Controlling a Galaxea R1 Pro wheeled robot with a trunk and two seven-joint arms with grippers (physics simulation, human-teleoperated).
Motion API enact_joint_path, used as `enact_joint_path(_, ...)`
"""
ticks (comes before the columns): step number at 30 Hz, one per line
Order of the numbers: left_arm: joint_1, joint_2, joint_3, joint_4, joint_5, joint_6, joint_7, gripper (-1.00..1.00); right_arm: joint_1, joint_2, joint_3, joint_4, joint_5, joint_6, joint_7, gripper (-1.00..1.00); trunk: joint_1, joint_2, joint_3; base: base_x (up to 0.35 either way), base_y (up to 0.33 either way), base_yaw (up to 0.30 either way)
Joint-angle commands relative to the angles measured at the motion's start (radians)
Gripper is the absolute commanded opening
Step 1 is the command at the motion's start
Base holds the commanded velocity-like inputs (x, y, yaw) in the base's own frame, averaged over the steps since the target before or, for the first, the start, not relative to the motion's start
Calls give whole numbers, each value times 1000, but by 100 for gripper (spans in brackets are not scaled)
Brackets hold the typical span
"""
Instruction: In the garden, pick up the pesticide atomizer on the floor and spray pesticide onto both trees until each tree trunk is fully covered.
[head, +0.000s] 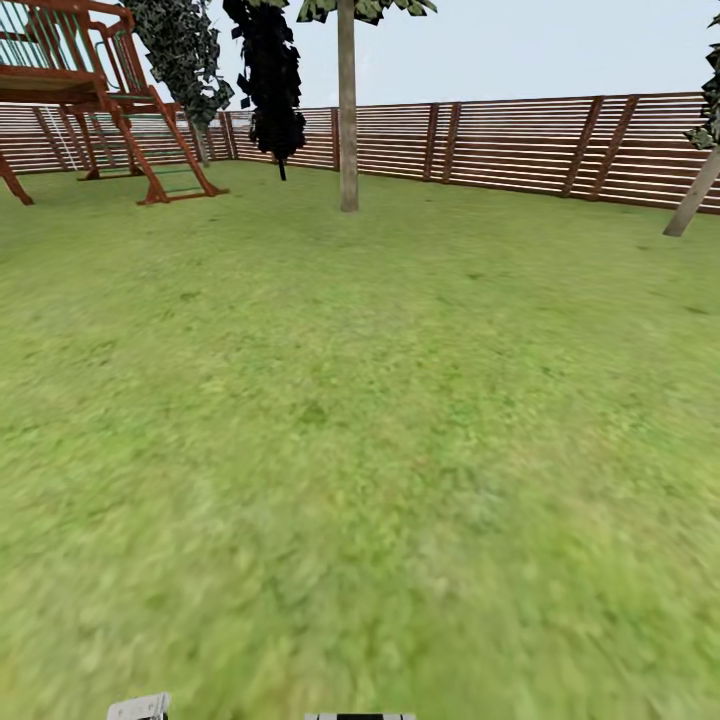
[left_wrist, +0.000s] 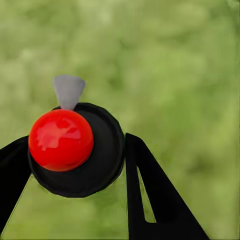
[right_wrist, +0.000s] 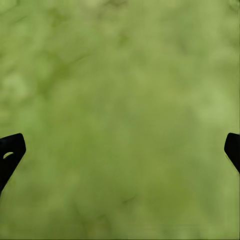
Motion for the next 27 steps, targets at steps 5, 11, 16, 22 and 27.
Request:
enact_joint_path(5,-1,0,9,0,-6,-3,-5,-100,0,0,-9,0,3,-2,7,100,0,0,-1,338,0,0)
enact_joint_path(11,-1,0,9,1,-6,-3,-5,-100,0,0,-9,0,3,-2,7,100,0,0,-1,338,0,0)
enact_joint_path(16,-1,0,9,1,-6,-3,-5,-100,0,0,-9,0,4,-2,7,100,0,0,-1,338,0,0)
enact_joint_path(22,-1,0,9,1,-6,-3,-5,-100,0,0,-9,0,3,-2,7,100,0,0,-1,338,0,0)
enact_joint_path(27,-1,0,9,1,-6,-3,-5,-100,0,0,-9,0,3,-2,7,100,0,0,-1,337,0,0)
